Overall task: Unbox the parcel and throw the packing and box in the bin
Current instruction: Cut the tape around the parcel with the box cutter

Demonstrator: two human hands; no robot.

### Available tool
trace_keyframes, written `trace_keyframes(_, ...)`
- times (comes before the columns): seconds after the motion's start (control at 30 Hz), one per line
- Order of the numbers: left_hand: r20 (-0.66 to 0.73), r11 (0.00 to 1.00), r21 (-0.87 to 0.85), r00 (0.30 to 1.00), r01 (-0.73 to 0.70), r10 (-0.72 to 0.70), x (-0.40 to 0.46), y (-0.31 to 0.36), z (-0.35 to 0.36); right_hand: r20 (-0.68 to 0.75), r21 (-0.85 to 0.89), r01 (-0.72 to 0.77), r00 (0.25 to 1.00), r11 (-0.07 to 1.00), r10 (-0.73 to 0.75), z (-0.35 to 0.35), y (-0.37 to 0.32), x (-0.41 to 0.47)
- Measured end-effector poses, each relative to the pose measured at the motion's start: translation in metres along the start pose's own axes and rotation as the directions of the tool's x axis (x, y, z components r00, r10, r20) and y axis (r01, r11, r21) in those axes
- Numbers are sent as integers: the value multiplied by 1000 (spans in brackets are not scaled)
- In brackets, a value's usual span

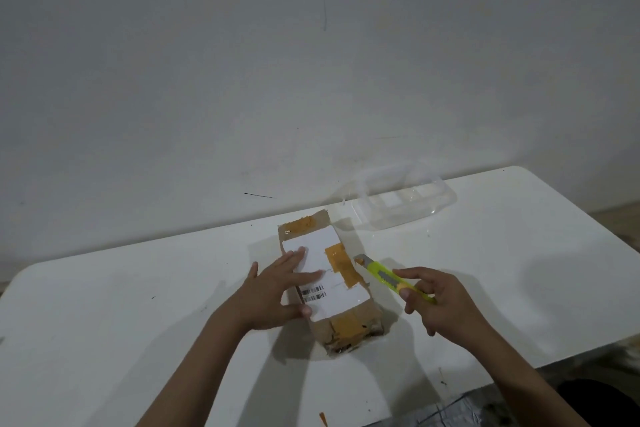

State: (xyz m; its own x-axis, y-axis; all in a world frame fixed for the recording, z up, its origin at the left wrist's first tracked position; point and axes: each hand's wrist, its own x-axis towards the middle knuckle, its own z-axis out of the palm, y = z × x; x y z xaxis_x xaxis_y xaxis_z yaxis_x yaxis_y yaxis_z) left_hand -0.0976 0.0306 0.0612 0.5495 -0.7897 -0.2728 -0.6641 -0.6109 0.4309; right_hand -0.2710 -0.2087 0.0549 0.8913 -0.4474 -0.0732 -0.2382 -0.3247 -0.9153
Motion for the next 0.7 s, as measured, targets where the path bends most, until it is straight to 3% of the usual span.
trace_keyframes(0.13,-258,970,187,960,156,-105,3,24,15,-31,14,-6,1000,1000,6,-3,2,1)
trace_keyframes(0.3,-518,896,299,845,327,-135,17,58,33,-129,19,-33,991,999,35,-8,3,-1)
trace_keyframes(0.47,-532,837,302,810,456,-249,27,73,33,-190,18,-75,979,997,77,-12,6,-4)
trace_keyframes(0.7,-292,954,165,936,252,-197,39,51,40,-236,-84,-113,968,990,90,-9,4,6)
